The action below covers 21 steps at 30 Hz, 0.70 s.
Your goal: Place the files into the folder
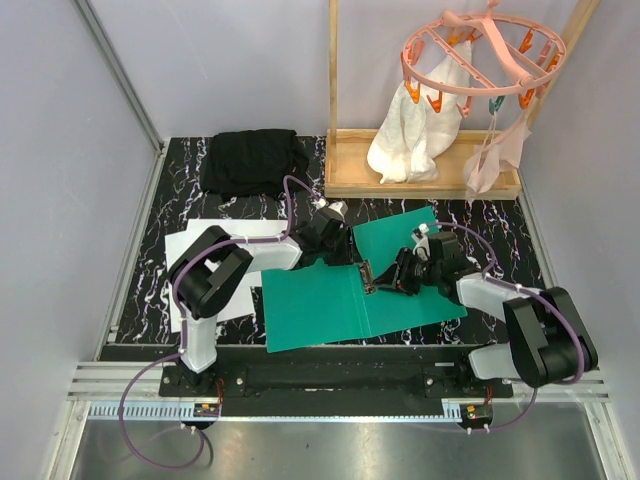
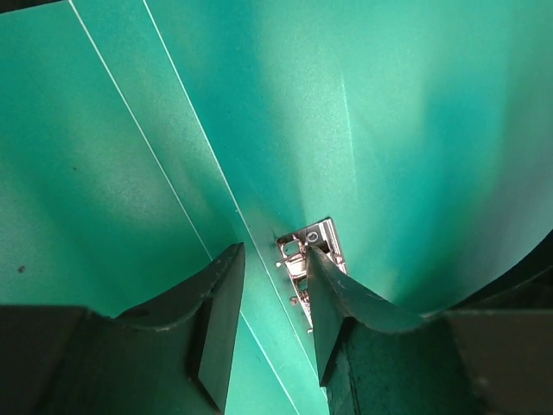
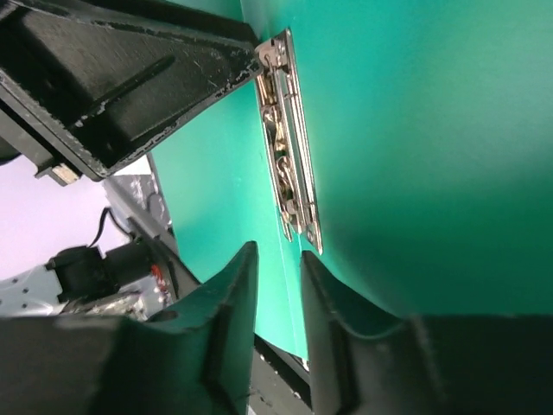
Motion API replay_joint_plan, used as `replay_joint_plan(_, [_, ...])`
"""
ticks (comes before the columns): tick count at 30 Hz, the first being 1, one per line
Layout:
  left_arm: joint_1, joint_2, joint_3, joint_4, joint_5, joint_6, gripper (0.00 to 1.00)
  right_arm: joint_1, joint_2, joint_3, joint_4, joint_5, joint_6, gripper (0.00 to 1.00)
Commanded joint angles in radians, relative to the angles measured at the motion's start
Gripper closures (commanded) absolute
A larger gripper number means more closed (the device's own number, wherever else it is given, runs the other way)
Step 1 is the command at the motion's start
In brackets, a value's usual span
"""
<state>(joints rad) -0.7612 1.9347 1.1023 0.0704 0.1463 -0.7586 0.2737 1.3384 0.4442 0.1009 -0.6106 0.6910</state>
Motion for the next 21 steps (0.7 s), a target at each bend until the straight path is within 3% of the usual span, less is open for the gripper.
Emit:
replay_joint_plan(1, [-0.003, -0.011, -0.01, 0.039, -0.008, 0.016, 0.59, 0.005, 0.074, -0.01, 0.175, -0.13, 0.016, 0.69])
replay_joint_plan(5, [-0.001, -0.014, -0.005, 0.035, -0.005, 0.03, 0.59, 0.005, 0.074, -0.018, 0.181, -0.141, 0.004, 0.73])
replay_joint_plan(21, [-0.003, -0.029, -0.005, 0.039, 0.009, 0.047, 0.54, 0.024, 0.185, 0.021, 0.157, -0.135, -0.039, 0.67])
